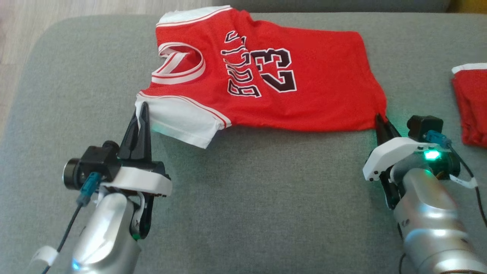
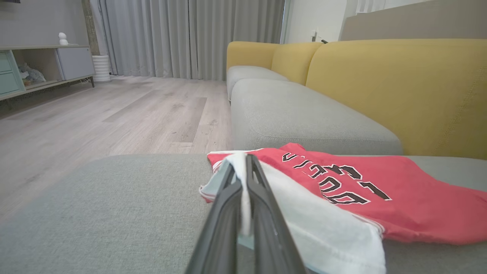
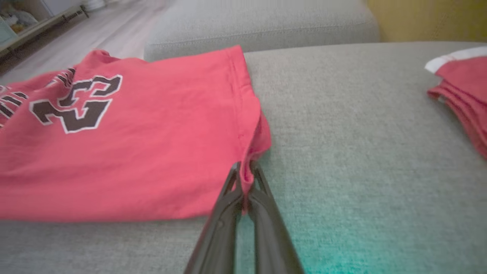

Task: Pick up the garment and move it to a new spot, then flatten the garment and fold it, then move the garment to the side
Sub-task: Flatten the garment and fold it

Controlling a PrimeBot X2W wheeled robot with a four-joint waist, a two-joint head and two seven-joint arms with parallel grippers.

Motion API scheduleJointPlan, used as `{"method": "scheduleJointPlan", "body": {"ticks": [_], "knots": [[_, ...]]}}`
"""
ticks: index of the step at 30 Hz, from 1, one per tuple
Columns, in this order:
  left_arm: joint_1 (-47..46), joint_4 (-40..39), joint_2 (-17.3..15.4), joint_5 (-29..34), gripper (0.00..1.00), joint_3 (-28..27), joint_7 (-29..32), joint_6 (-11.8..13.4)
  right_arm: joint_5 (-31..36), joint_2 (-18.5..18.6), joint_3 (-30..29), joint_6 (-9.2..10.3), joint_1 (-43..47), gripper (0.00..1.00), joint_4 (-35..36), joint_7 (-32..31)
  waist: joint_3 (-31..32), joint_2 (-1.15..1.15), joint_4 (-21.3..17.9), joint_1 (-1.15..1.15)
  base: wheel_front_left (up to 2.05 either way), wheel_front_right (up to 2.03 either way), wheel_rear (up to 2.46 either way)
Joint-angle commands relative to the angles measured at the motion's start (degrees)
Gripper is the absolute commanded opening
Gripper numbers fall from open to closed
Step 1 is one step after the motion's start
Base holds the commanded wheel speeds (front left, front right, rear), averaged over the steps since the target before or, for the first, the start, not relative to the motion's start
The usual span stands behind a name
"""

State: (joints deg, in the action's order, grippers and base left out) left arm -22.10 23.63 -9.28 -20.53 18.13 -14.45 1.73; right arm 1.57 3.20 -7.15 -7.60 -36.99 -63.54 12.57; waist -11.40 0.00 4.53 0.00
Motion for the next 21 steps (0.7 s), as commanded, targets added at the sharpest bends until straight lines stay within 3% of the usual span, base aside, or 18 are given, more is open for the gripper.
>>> {"method": "scheduleJointPlan", "body": {"ticks": [1,7,21], "knots": [[-1.02,-2.29,-0.97,0.2,0.0,-3.04,-0.54,-0.21,-0.87,-0.33,2.16,0.11,-1.31,0.0,1.79,1.21,0.84,0.0,-0.52,0.0,0.0,0.0,0.0],[-0.77,-5.67,-0.84,-0.95,0.0,-5.6,-0.54,-0.31,-3.9,-0.33,5.47,0.11,0.06,0.0,9.2,2.34,3.53,0.0,-2.0,0.0,0.0,0.0,0.0],[-1.03,-17.38,-0.02,-7.68,0.0,-10.83,1.48,0.61,-7.05,-0.24,8.36,0.11,9.64,0.0,37.88,1.13,11.21,0.0,-4.93,0.0,0.0,0.0,0.0]]}}
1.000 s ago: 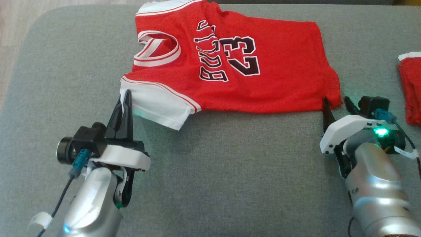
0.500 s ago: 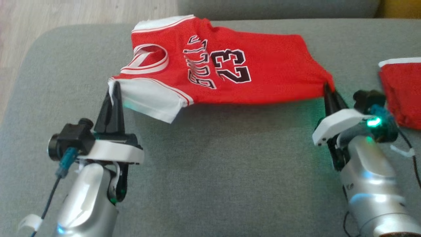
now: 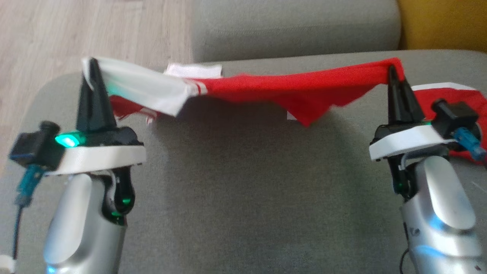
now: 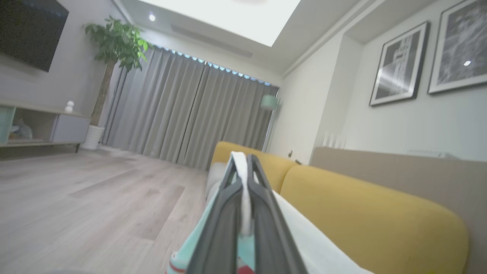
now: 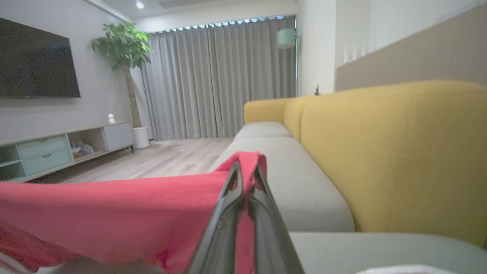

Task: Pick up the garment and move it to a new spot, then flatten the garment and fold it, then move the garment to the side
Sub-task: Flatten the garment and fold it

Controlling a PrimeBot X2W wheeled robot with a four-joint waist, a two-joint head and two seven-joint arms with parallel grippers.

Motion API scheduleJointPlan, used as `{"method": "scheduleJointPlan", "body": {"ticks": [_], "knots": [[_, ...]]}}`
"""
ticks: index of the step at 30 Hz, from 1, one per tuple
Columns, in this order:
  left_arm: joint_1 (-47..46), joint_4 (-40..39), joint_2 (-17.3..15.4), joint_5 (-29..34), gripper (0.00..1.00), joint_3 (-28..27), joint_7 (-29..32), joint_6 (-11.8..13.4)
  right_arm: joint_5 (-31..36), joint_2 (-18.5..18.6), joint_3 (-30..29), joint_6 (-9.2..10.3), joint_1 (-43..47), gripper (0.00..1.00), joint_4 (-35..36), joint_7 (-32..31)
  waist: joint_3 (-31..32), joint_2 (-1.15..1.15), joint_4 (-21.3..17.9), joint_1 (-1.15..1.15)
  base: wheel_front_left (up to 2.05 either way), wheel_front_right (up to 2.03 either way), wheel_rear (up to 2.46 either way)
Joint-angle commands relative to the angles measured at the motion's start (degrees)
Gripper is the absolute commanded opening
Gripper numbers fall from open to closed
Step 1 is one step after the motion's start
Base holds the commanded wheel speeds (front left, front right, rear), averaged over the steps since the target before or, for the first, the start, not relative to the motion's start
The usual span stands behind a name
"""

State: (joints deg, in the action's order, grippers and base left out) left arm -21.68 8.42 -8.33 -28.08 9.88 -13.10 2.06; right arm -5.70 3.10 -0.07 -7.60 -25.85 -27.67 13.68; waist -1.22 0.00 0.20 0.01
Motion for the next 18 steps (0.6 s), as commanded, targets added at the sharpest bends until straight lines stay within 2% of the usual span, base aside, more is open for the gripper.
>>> {"method": "scheduleJointPlan", "body": {"ticks": [1,8,13,18], "knots": [[-1.17,-3.91,-0.79,-0.7,0.0,-2.91,0.28,0.42,0.16,0.01,1.34,0.11,-0.66,0.0,4.29,-0.66,1.48,0.0,-0.8,-0.01,0.0,0.0,0.0],[-0.71,-20.37,-0.26,-3.33,0.0,-4.68,2.61,2.2,-1.14,2.7,1.3,0.11,5.19,0.0,23.07,-6.77,2.58,0.0,-1.44,-0.01,0.0,0.0,0.0],[-3.04,-29.71,-3.25,-2.42,0.0,-5.34,8.58,4.03,-1.6,3.38,-1.31,0.11,8.24,0.0,36.54,-12.01,2.19,0.0,-1.74,-0.01,0.0,0.0,0.0],[-6.99,-33.4,-6.32,-2.46,0.0,-6.5,15.11,5.46,-0.91,3.02,-3.51,0.11,10.21,0.0,46.2,-17.39,-0.54,0.0,-1.98,-0.01,0.0,0.0,0.0]]}}
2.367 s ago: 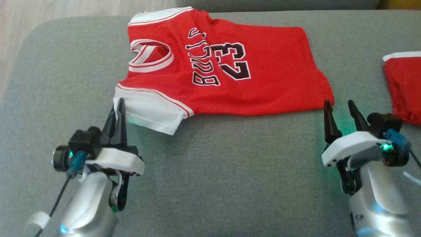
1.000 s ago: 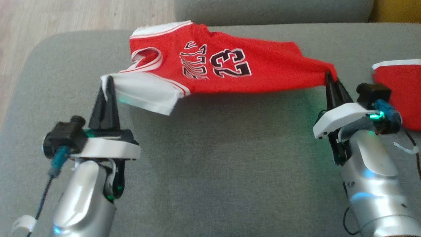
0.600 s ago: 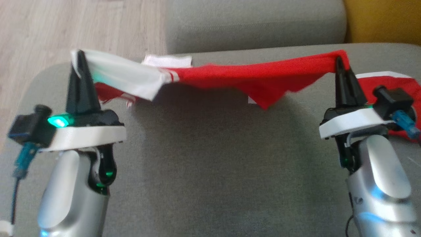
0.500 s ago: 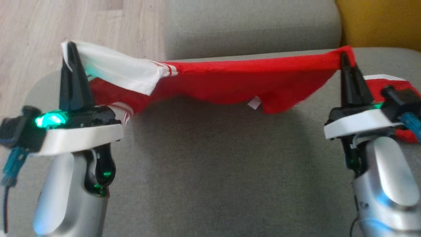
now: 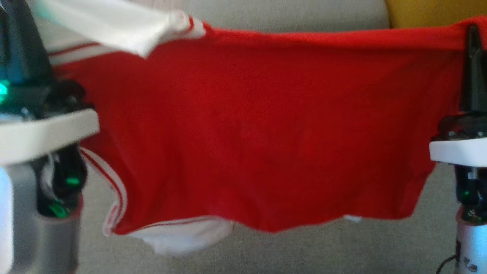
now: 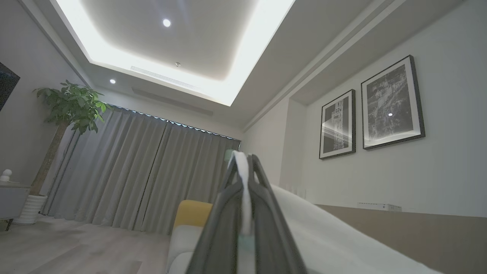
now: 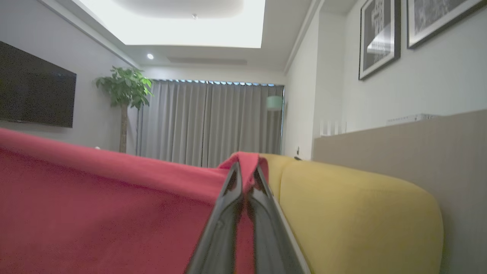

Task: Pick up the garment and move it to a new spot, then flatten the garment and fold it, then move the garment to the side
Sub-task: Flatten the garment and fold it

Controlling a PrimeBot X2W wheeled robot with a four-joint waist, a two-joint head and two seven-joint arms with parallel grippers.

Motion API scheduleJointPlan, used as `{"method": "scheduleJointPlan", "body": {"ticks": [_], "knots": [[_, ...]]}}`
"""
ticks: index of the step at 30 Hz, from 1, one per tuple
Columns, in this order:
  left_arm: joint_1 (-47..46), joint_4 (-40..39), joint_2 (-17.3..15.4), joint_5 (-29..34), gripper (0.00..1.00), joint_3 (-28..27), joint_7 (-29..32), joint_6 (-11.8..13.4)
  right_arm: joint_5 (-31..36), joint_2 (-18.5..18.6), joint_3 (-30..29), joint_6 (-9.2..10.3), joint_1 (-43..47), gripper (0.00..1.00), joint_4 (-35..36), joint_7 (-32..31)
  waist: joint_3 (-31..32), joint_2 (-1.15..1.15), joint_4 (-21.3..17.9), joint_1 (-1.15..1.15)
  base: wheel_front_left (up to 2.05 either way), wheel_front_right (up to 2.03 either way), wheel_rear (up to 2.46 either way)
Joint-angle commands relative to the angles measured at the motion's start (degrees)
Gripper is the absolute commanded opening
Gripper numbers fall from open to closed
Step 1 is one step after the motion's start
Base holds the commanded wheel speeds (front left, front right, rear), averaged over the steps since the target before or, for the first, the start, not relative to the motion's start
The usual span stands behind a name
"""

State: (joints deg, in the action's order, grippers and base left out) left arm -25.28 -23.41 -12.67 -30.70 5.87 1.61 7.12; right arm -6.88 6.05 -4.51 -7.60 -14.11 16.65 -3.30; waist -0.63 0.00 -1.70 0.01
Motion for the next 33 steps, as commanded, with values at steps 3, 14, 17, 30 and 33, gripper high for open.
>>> {"method": "scheduleJointPlan", "body": {"ticks": [3,14,17,30,33], "knots": [[-6.96,0.32,-3.69,-0.17,0.0,-2.38,3.35,-0.11,0.5,0.68,0.3,0.11,-3.22,0.0,3.35,-3.29,-4.81,0.0,-0.21,-0.01,0.0,0.0,0.0],[-39.96,34.36,-9.38,1.79,0.0,-0.21,4.43,-7.13,2.8,8.2,6.42,0.11,-38.4,0.0,-23.37,-3.21,-22.11,0.0,-1.59,-0.01,0.0,0.0,0.0],[-50.02,45.11,-10.19,4.31,0.0,0.55,0.75,-8.17,4.81,7.83,7.54,0.11,-49.22,0.0,-34.93,2.14,-24.44,0.0,-1.66,-0.01,0.0,0.0,0.0],[-60.26,70.22,-6.61,8.66,0.0,6.68,-14.23,-12.76,15.83,4.27,2.2,0.11,-59.31,0.0,-64.13,17.47,-24.98,0.0,1.86,-0.01,0.0,0.0,0.0],[-55.35,72.81,-5.8,8.56,0.0,8.09,-15.5,-13.54,15.68,4.69,4.41,0.11,-55.94,0.0,-68.69,17.77,-23.99,0.0,2.59,-0.01,0.0,0.0,0.0]]}}
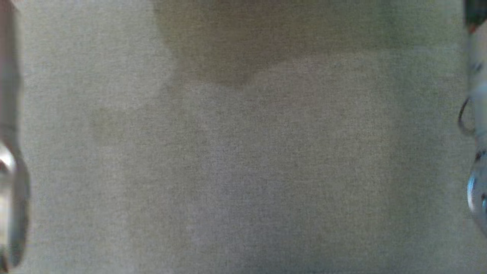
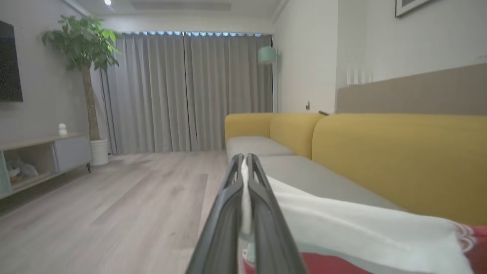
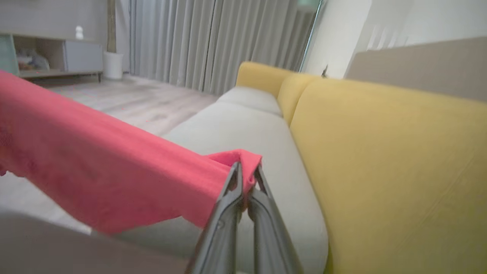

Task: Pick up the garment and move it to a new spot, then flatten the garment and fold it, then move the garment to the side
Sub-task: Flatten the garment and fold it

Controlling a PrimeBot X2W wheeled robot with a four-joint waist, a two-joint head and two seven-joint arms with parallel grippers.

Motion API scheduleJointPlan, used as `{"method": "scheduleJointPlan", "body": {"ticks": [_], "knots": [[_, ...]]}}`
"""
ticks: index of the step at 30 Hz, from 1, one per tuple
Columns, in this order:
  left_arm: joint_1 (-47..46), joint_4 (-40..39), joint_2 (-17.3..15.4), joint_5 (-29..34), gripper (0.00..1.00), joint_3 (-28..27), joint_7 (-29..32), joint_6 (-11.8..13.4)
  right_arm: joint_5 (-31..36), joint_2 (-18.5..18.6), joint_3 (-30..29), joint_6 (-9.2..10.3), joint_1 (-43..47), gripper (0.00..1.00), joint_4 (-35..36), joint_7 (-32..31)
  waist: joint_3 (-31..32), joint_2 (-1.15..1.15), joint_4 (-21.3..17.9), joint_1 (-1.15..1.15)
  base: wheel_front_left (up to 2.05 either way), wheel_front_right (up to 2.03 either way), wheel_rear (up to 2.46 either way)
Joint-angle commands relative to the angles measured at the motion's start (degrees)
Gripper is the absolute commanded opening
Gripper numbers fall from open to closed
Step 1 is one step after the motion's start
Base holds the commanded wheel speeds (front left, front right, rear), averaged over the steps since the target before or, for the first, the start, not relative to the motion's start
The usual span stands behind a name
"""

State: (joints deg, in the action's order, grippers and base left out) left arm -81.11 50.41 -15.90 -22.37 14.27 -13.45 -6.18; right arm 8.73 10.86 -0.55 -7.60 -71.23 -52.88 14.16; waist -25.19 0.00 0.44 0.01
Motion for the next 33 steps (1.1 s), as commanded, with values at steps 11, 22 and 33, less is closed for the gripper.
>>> {"method": "scheduleJointPlan", "body": {"ticks": [11,22,33], "knots": [[24.05,-0.5,-2.41,-1.2,0.0,8.19,-1.3,-1.27,-5.95,2.5,10.86,0.11,12.35,0.0,-13.88,-0.83,7.47,0.0,2.45,-0.01,0.0,0.0,0.0],[45.98,-13.36,-11.15,-6.77,0.0,18.43,5.7,-1.3,-19.39,4.34,26.81,0.11,21.68,0.0,-15.94,-7.29,16.75,0.0,1.77,-0.01,0.0,0.0,0.0],[61.59,-33.1,-19.08,-9.68,0.0,19.0,15.55,3.14,-43.25,17.05,43.94,0.11,35.85,0.0,4.52,-25.01,24.43,0.0,1.39,-0.01,0.0,0.0,0.0]]}}
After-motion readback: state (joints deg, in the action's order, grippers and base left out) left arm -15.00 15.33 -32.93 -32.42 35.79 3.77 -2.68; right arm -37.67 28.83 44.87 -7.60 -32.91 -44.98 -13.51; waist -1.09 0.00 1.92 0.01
